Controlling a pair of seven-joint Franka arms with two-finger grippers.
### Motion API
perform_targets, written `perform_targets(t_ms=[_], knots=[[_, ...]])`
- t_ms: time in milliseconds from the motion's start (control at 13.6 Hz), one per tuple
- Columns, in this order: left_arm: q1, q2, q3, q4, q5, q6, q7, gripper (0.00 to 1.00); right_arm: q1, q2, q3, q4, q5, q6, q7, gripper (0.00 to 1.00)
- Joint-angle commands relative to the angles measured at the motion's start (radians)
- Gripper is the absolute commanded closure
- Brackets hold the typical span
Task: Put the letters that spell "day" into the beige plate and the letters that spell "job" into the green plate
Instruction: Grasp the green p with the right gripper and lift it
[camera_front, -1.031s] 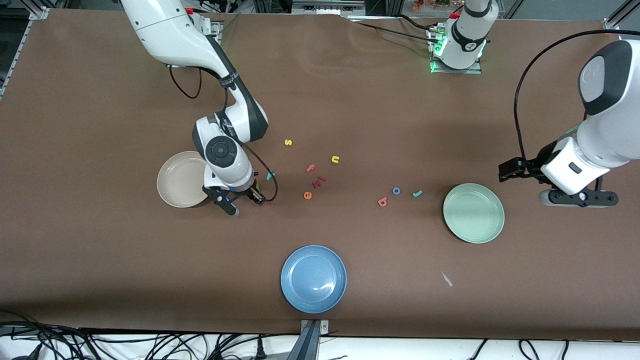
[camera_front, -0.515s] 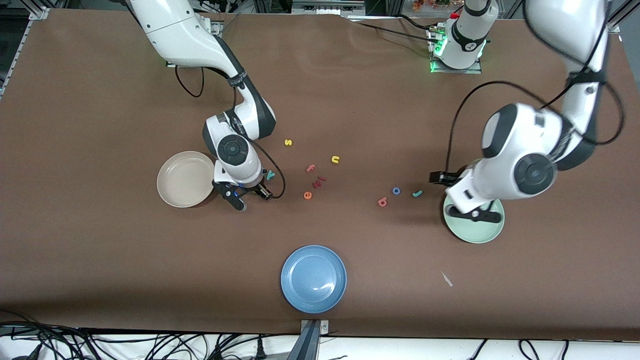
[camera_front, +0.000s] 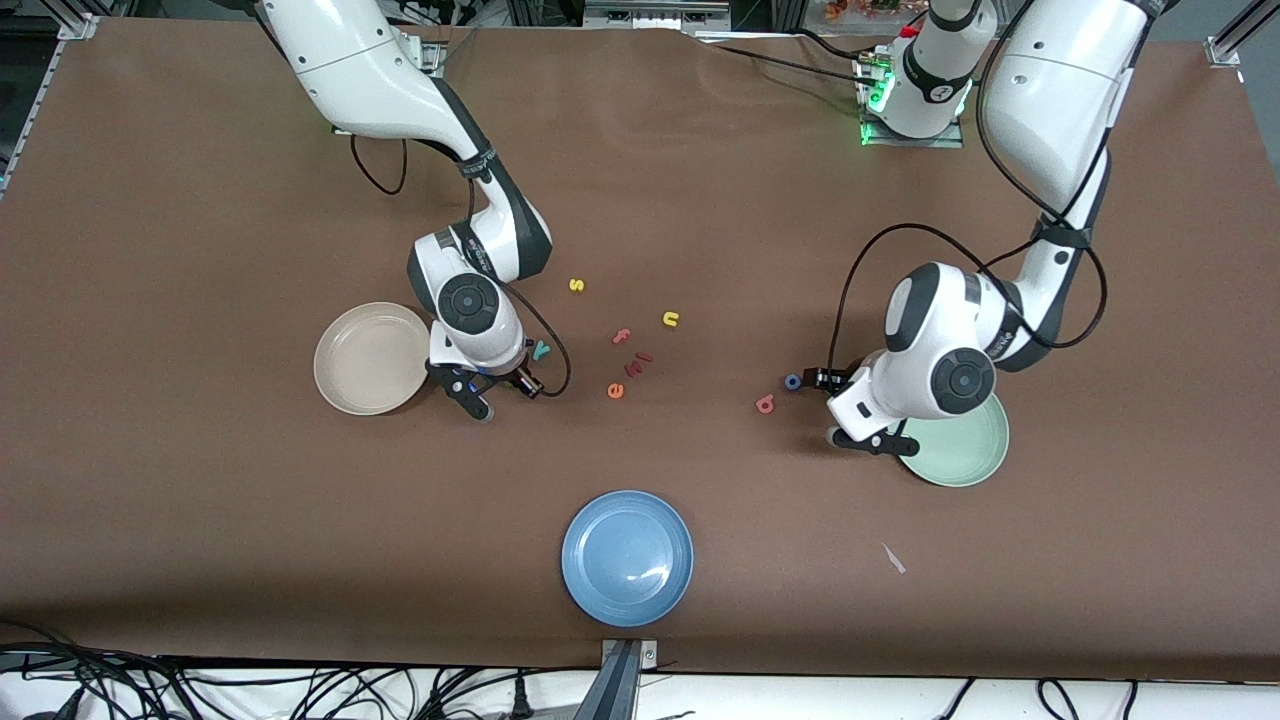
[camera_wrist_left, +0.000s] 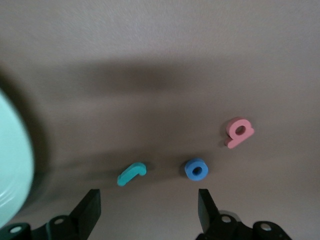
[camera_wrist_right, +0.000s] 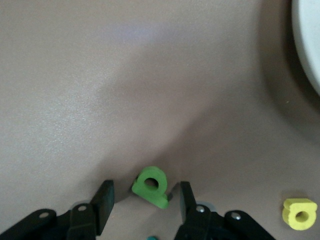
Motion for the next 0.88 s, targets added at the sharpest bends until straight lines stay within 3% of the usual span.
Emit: perform_targets(t_ms=[0,147,368,663,810], knots=[[-0.005,0.013,0.009,-0.032,-0.015,0.078,0.030,0.22,0.004,-0.005,-0.003,-0.017,0.017,0.014,0.004,0.59],[0.001,0.026,0.011,-0.032,-0.015,0.101,0.069,0.24,0.002,-0.005,-0.004,-0.014,0.017,0.012,-0.001,0.67],[0.004,0.046,0.012,-0.034,0.022,0.106,0.079,0.32,-0.001,-0.005,-0.004,-0.011,0.017,0.009,-0.008,0.71],[0.007,0.049,0.009,-0.054,0.081,0.106,0.077,0.33,-0.001,-0.010,-0.006,-0.004,0.017,0.005,-0.016,0.74],[0.006,0.047,0.009,-0.063,0.080,0.101,0.076,0.52,-0.002,-0.024,-0.010,0.011,0.015,-0.011,-0.022,0.74]])
